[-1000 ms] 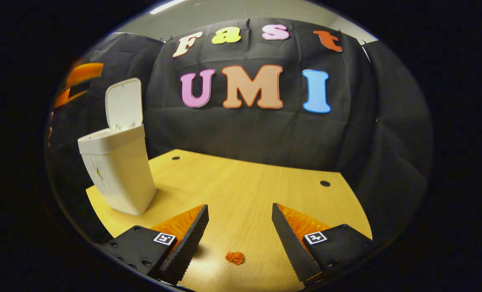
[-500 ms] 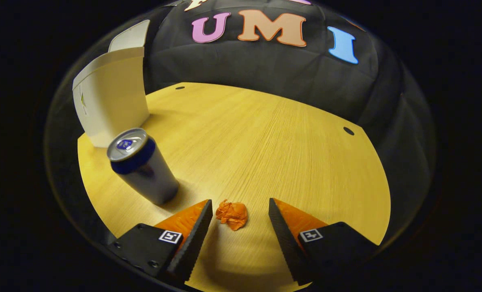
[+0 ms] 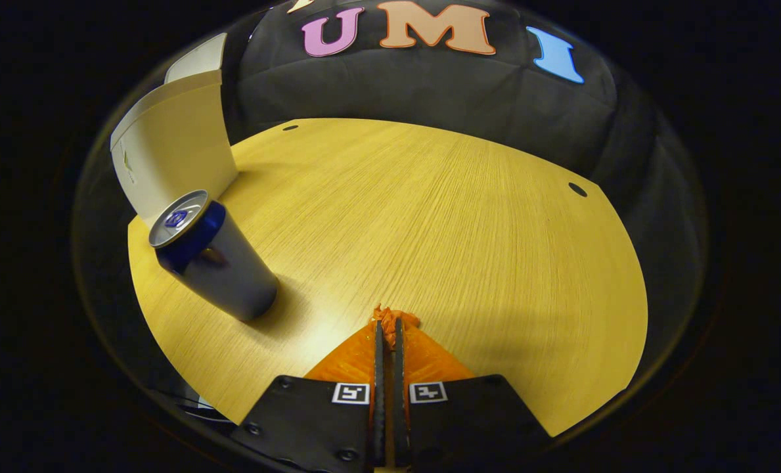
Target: Press the lid of the desktop garbage bin to open it, pick up the crumpled paper on the desktop and throw it into the bin, then pick up the pop can on the desktop and drop it into the bin, and finally close the garbage bin lid.
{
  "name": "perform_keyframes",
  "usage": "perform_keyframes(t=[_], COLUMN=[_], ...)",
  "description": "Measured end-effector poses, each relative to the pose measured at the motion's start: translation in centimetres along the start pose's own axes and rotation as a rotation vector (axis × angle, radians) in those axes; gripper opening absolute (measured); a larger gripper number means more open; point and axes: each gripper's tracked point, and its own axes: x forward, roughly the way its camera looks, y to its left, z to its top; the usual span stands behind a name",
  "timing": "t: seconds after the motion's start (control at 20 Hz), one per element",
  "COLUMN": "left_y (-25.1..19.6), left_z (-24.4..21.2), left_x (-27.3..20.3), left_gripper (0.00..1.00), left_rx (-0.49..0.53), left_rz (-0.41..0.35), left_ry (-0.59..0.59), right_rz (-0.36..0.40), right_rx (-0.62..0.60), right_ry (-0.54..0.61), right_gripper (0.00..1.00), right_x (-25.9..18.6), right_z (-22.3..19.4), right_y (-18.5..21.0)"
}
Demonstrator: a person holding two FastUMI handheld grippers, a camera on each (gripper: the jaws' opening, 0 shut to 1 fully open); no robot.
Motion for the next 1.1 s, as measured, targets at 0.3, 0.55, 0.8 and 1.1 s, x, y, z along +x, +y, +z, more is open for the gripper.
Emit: perform_keyframes(t=[0.3,0.55,0.8,1.1], left_y=[1.5,4.2,8.5,13.8], left_z=[0.5,0.4,0.0,-1.0], left_x=[-0.4,-1.6,-3.8,-7.0], left_gripper=[0.9,0.91,0.91,0.91], left_rx=[-0.001,-0.008,-0.006,0.009], left_rz=[0.024,0.075,0.167,0.282], left_ry=[-0.022,-0.02,-0.004,0.034], right_rz=[0.034,0.11,0.223,0.336], right_rx=[-0.031,-0.081,-0.127,-0.208], right_ry=[-0.263,-0.476,-0.618,-0.72], right_gripper=[0.07,0.07,0.07,0.07], right_x=[-5.8,-11.7,-16.1,-18.1], right_z=[11.2,20.2,26.3,31.7], right_y=[1.8,5.7,12.0,20.5])
